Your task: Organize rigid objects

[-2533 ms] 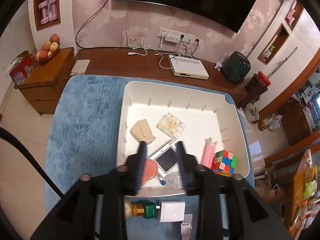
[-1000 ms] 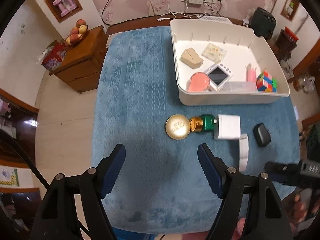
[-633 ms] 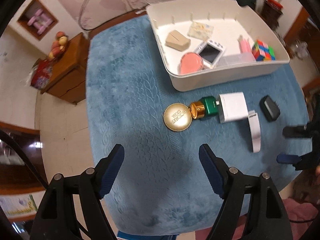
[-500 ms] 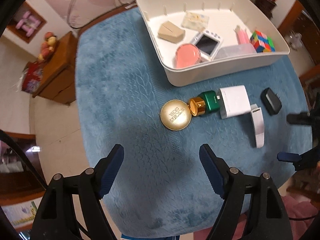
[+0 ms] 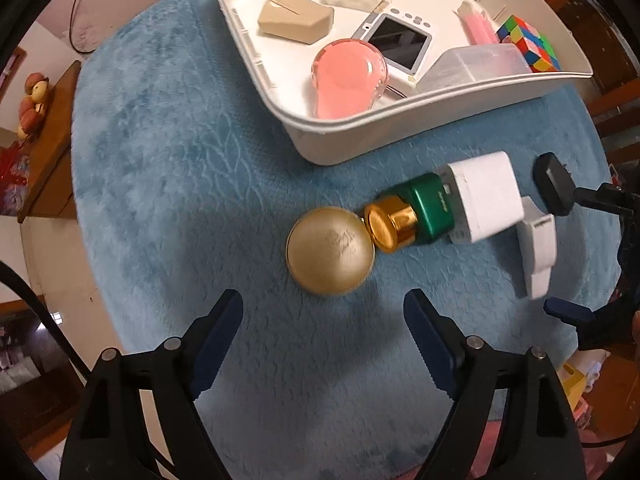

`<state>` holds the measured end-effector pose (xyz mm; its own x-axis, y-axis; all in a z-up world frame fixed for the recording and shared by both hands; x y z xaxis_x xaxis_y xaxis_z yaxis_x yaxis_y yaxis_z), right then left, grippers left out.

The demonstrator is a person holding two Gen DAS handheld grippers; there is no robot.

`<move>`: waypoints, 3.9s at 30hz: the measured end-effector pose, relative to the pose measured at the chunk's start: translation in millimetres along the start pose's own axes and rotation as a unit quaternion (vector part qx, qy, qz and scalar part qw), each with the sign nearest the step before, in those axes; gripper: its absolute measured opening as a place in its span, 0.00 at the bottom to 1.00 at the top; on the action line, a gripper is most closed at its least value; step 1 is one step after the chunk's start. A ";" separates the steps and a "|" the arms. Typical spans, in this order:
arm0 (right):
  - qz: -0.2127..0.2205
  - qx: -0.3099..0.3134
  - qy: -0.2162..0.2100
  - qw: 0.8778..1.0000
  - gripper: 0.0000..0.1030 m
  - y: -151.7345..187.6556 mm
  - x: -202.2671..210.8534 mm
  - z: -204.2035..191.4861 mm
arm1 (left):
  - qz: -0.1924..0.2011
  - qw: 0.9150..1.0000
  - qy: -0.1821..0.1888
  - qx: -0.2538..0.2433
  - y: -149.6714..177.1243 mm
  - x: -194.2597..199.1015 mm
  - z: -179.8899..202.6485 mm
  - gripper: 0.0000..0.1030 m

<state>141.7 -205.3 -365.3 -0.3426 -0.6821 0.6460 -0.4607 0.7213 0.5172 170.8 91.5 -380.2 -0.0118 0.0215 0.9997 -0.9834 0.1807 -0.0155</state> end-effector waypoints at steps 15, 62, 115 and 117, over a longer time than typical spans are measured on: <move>-0.013 -0.056 0.036 0.998 0.98 2.9 -22.0 12.7 | -0.004 0.999 -0.020 -0.039 -9.7 -36.1 14.2 0.83; -0.006 -0.003 0.136 0.991 0.79 82.4 -49.3 12.3 | 0.009 1.000 0.004 -0.025 19.2 -32.9 -6.3 0.57; -0.039 0.353 0.121 0.927 0.79 83.4 68.4 -125.5 | 0.134 0.985 -0.001 0.106 16.1 147.2 53.1 0.57; -0.033 0.365 0.119 0.923 0.79 78.8 73.3 -136.4 | 0.147 0.983 -0.005 0.109 6.3 154.3 56.2 0.57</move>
<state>192.0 -182.1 -200.6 -0.1447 -0.6128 0.7769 -0.9330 0.3460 0.0991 152.6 40.7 -225.0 -0.3027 0.0312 0.9526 -0.9524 -0.0470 -0.3012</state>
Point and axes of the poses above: each gripper's, at about its wrist camera, not at the fingertips, and x roughly against the way its jaws point, z to its right, y to its underside, the point moved 9 cm from there along -x, roughly the way its jaws point, and after that the axes turned 13 degrees about x, right-handed, at the moved point
